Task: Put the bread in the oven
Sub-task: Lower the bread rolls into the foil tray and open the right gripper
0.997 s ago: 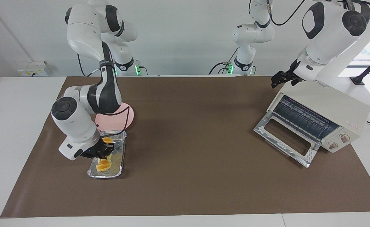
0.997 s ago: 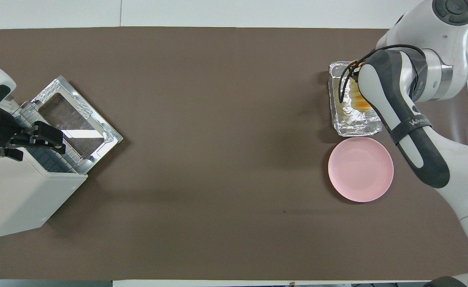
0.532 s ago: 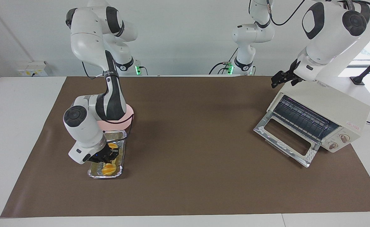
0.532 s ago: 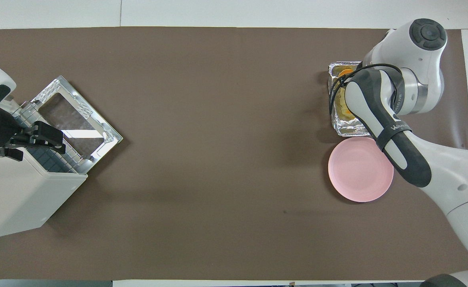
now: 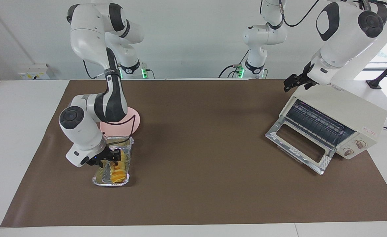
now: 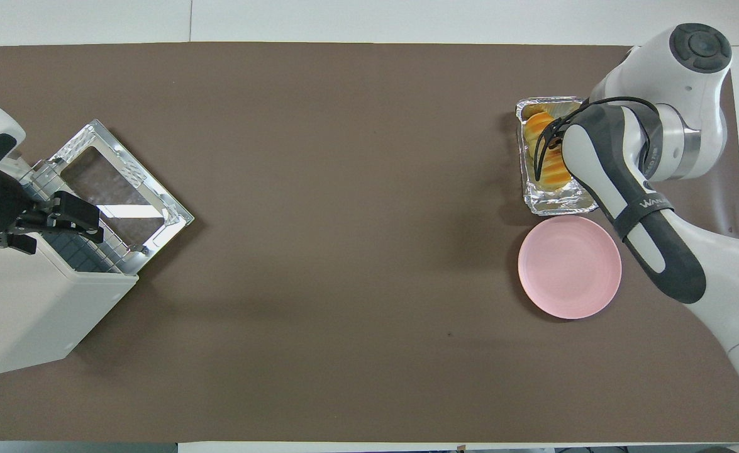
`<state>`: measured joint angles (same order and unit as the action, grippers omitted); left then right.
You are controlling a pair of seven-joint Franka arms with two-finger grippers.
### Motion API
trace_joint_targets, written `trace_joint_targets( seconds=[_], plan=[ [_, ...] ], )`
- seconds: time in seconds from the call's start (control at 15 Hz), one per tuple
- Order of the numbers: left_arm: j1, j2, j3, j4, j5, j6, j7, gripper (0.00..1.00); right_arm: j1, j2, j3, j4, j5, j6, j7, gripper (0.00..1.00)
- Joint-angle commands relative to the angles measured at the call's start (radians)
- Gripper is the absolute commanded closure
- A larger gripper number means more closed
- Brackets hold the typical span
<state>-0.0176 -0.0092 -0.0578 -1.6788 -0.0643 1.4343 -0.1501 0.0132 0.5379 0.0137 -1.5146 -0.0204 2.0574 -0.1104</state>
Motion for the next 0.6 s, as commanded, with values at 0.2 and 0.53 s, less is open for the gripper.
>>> trace_joint_targets(
  seconds=[0.2, 0.53],
  plan=[
    [0.01, -0.014, -0.005, -0.009, -0.009, 0.009, 0.004, 0.0, -0.055, -0.044, -0.011, -0.036, -0.01, -0.003, -0.133, 0.0],
    [0.01, -0.014, -0.005, -0.009, -0.009, 0.009, 0.004, 0.0, -0.07, -0.09, -0.012, -0.228, -0.01, 0.22, -0.172, 0.0]
  ],
)
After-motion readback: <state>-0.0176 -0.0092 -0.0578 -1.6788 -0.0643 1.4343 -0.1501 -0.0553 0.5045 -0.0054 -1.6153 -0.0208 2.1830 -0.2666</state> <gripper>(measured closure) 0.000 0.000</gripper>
